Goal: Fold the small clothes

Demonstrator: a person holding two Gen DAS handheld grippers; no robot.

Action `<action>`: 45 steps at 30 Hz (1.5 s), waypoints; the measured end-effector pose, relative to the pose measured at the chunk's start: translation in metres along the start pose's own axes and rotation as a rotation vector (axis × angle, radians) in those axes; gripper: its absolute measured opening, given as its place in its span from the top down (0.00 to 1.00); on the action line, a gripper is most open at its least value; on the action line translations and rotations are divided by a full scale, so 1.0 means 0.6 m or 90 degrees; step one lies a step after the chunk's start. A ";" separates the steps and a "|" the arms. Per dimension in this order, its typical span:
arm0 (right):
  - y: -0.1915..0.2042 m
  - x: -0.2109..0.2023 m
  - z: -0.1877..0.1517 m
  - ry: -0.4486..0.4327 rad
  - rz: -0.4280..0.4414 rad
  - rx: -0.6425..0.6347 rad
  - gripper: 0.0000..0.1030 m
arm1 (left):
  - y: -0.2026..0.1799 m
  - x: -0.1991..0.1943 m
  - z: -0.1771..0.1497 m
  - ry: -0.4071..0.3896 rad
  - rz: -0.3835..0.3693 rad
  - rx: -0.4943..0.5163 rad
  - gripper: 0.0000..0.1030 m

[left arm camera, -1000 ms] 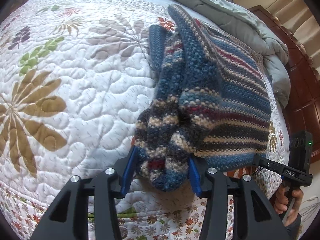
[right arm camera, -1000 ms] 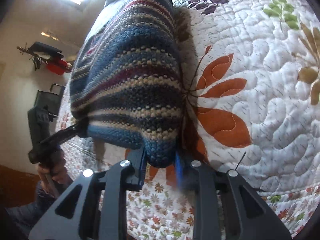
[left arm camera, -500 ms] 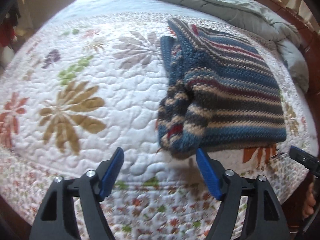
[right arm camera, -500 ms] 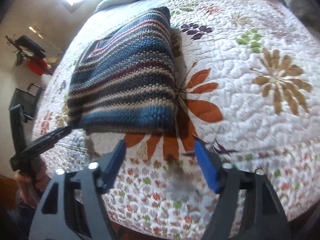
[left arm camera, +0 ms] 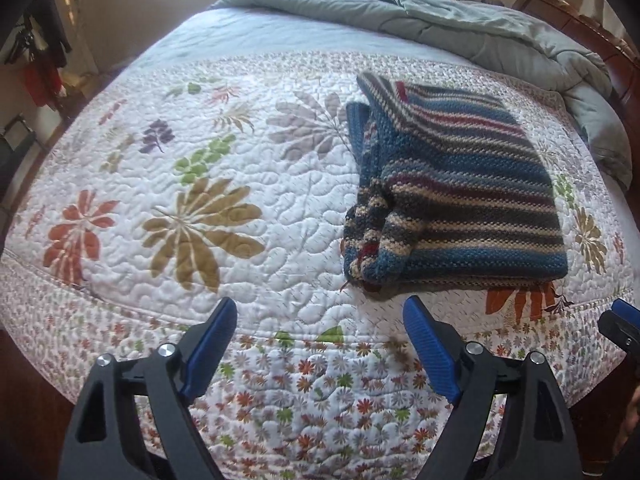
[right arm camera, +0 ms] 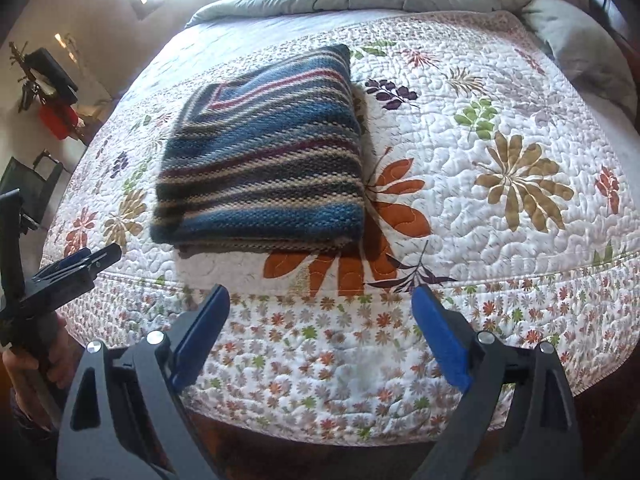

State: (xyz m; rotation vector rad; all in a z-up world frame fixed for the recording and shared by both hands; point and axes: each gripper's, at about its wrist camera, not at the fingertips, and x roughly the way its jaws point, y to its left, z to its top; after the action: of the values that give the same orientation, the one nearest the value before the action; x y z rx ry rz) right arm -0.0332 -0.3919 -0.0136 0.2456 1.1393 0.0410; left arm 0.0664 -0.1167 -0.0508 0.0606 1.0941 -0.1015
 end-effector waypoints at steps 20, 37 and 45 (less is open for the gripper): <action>0.049 -0.028 0.007 -0.024 -0.026 -0.015 0.08 | -0.024 -0.091 0.010 -0.082 0.025 0.043 0.14; 0.059 -0.017 0.015 -0.019 -0.018 -0.025 0.08 | -0.026 -0.071 0.013 -0.068 0.030 0.044 0.14; 0.059 -0.014 0.016 -0.017 -0.025 -0.027 0.08 | -0.028 -0.065 0.011 -0.063 0.030 0.050 0.14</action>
State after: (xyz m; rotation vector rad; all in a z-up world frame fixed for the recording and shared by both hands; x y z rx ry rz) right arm -0.0250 -0.3603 0.0054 0.1862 1.1153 0.0276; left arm 0.0528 -0.1319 -0.0131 0.1507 0.9896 -0.1040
